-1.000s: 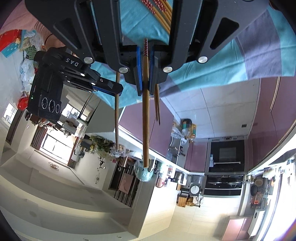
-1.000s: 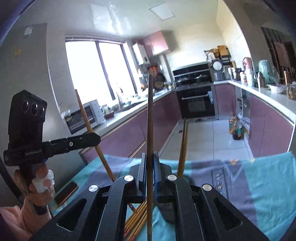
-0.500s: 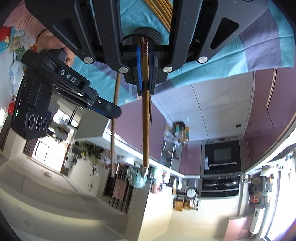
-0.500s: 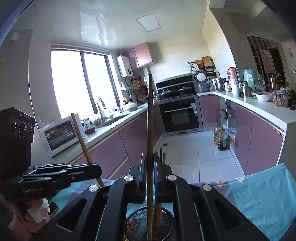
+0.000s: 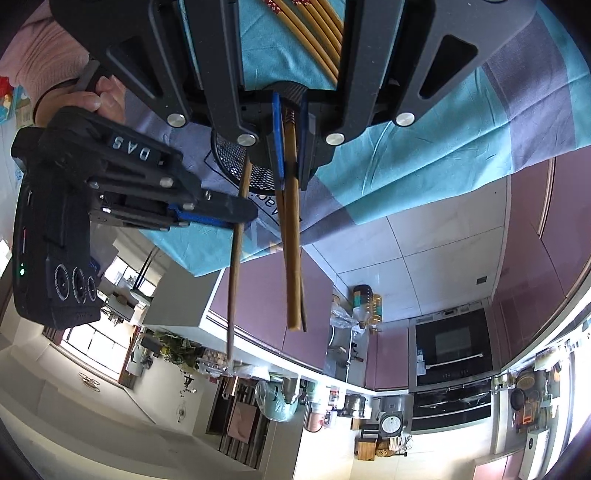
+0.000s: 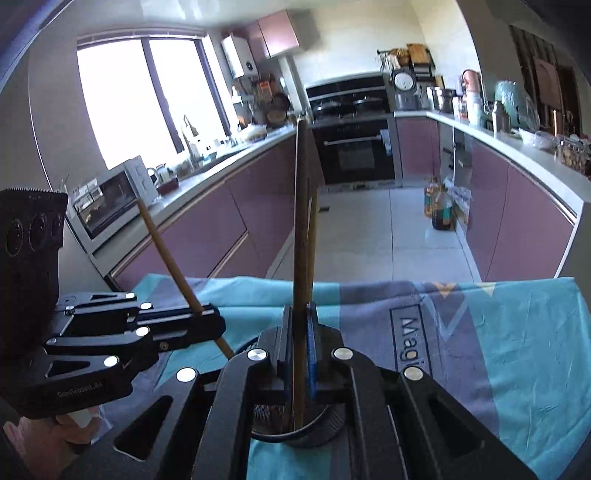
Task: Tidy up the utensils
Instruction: 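Lower the chopsticks into the mesh cup and open both tools, then move both open tools back over the remaining chopsticks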
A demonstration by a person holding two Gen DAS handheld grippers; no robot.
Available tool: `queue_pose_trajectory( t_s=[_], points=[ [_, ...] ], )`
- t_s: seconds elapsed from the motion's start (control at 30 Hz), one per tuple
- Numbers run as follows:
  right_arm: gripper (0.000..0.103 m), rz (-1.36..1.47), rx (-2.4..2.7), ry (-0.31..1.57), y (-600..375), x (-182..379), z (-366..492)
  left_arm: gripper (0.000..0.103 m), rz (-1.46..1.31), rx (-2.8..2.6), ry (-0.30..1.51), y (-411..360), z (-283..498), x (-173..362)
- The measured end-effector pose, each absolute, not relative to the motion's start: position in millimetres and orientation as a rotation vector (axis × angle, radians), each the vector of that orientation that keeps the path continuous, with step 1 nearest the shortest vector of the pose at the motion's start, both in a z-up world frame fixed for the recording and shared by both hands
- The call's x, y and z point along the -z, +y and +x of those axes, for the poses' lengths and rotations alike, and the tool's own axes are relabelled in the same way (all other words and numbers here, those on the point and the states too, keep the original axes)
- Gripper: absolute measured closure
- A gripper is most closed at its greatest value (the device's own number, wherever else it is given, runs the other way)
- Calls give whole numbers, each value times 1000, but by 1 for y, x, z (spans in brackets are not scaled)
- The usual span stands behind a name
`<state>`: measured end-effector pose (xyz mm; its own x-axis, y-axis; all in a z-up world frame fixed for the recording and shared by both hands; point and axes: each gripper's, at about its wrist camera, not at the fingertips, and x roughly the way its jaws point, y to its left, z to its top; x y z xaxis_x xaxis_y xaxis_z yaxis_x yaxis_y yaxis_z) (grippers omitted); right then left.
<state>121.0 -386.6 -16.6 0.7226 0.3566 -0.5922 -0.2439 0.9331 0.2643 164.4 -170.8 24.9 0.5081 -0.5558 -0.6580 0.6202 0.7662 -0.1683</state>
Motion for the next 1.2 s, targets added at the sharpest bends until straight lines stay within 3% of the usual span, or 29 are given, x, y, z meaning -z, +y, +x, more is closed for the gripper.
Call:
queue_pose_trajectory(
  t_s=[0.17,0.23,0.3,0.37,0.6,0.73,0.97,1.2],
  points=[
    [94,190,-309,715,-388,23,129,94,87,689,781,-181,185,-23],
    [94,199,-308,712,-388,22,128,83,84,684,781,-182,188,-21],
    [93,196,-304,701,-387,21,126,80,87,678,766,-182,186,-19],
    [87,196,-309,687,-387,19,123,78,92,666,759,-181,183,-16],
    [83,192,-340,642,-383,13,103,74,63,616,695,-158,162,-17],
    [75,152,-384,599,-374,4,78,68,58,584,656,-134,144,-16],
    [71,100,-485,586,-355,6,37,67,62,536,696,-95,116,16],
    [71,85,-515,722,-328,51,29,67,58,536,819,-81,102,70]
  ],
)
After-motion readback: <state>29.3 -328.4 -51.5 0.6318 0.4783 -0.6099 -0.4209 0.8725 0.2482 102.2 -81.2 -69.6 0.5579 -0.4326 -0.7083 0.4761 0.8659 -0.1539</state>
